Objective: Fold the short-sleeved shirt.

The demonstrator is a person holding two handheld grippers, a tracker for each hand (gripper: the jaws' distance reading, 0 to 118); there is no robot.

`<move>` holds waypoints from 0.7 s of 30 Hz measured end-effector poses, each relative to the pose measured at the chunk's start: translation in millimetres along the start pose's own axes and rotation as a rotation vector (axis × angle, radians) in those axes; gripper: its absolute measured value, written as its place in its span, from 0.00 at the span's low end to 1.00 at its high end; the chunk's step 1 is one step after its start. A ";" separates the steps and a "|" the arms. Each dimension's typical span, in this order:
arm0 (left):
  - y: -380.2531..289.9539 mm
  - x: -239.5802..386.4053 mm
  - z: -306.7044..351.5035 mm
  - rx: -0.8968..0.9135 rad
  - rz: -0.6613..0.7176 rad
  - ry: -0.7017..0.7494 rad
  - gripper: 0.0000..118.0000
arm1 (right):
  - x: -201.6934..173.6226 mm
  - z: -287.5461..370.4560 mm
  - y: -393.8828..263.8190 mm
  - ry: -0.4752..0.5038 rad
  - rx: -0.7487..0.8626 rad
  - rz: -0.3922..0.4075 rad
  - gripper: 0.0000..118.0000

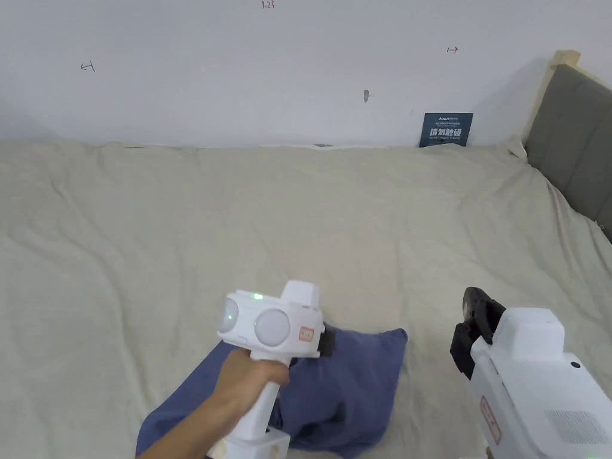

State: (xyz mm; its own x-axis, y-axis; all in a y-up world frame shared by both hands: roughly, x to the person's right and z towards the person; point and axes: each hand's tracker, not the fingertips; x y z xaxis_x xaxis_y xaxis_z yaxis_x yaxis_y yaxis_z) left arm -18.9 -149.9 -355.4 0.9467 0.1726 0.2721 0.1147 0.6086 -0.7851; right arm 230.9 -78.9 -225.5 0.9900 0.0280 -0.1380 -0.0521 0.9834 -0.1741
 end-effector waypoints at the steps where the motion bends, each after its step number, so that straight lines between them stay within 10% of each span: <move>1: -12.6 0.4 -12.7 -0.037 -0.008 0.031 0.03 | -0.3 -1.2 -2.3 0.001 -0.006 0.000 0.01; 10: -57.1 -6.7 -50.3 -0.096 -0.073 0.137 0.13 | -5.7 -4.2 -10.7 0.018 -0.047 0.000 0.01; 14: -47.4 -8.2 -17.6 -0.006 0.015 0.104 0.99 | -6.5 0.5 -5.6 0.018 -0.035 0.006 0.01; 21: -37.4 -18.1 85.5 0.294 0.108 0.068 0.95 | -8.0 8.8 10.3 0.008 0.005 0.012 0.01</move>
State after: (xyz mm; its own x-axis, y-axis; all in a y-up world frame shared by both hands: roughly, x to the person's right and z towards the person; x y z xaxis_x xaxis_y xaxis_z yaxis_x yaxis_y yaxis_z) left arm -66.1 -109.5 -283.4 0.9677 0.2022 0.1503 -0.0701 0.7892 -0.6102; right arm 223.6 -67.5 -217.6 0.9882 0.0386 -0.1482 -0.0635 0.9838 -0.1675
